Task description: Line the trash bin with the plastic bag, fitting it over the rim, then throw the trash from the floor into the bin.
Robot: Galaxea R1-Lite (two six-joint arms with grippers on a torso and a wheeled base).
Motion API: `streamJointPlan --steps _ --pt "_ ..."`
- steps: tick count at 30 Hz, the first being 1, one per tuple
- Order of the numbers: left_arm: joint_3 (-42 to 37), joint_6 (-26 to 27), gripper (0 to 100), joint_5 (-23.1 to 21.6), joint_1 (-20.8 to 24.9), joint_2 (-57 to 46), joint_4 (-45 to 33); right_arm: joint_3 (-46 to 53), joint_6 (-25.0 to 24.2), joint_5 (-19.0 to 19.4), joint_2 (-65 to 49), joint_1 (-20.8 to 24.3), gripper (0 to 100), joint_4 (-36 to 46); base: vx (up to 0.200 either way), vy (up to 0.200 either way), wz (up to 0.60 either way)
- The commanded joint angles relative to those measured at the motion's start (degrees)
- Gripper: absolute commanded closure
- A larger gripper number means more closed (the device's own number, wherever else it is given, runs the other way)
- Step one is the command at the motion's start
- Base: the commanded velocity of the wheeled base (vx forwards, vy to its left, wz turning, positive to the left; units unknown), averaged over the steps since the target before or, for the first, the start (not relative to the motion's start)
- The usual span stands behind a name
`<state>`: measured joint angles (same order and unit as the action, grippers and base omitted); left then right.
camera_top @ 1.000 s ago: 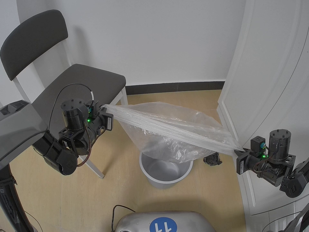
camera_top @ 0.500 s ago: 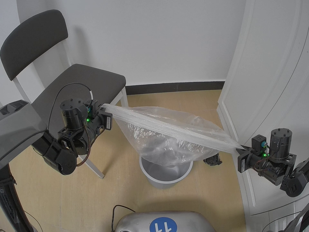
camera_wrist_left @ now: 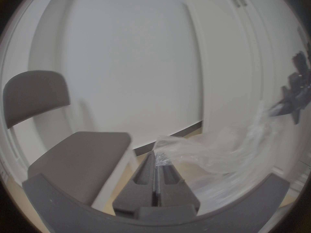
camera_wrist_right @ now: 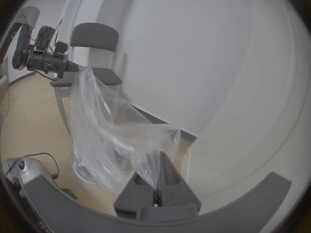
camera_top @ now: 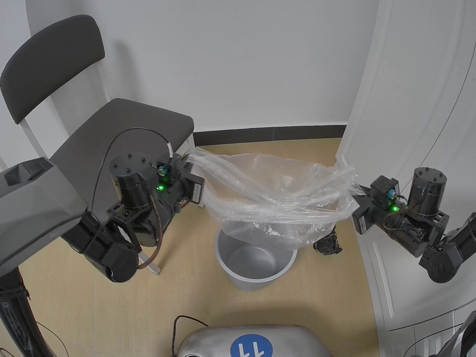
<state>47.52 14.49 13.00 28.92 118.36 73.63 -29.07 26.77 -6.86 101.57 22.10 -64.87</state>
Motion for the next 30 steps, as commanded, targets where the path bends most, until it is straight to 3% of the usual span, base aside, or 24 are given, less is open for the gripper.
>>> streamJointPlan --steps 1,7,12,13,14,15,22,30 --pt "0.03 1.68 100 -2.80 7.21 -0.15 0.37 -6.96 3.82 3.00 6.18 3.39 100 -0.17 0.000 0.000 0.00" --pt "-1.99 -1.57 100 -2.98 10.11 0.47 3.36 -7.58 1.71 3.00 8.91 7.43 100 -0.88 0.000 0.000 0.00" --pt "-3.31 -7.55 100 -2.98 12.04 0.91 5.38 -5.99 -7.70 2.38 10.05 10.86 100 -2.90 0.000 0.000 0.00" --pt "-3.93 -9.66 100 -2.98 12.74 1.00 5.73 -4.59 -11.74 2.03 10.22 12.18 100 -5.36 0.000 0.000 0.00" --pt "-3.93 -9.66 100 -2.98 12.74 1.00 5.73 -4.59 -11.74 2.03 10.22 12.18 100 -5.36 0.000 0.000 0.00" --pt "-4.63 -11.51 100 -2.98 13.27 1.35 5.91 -1.95 -14.99 1.77 10.93 12.53 100 -8.61 0.000 0.000 0.00" --pt "-2.43 -12.39 100 -2.98 13.97 6.89 6.35 6.57 -18.07 1.59 19.28 10.24 100 -24.08 0.000 0.000 0.00" --pt "-1.38 -12.56 100 -2.89 13.10 10.84 6.17 6.84 -20.53 2.56 28.24 7.61 100 -25.13 0.000 0.000 0.00"
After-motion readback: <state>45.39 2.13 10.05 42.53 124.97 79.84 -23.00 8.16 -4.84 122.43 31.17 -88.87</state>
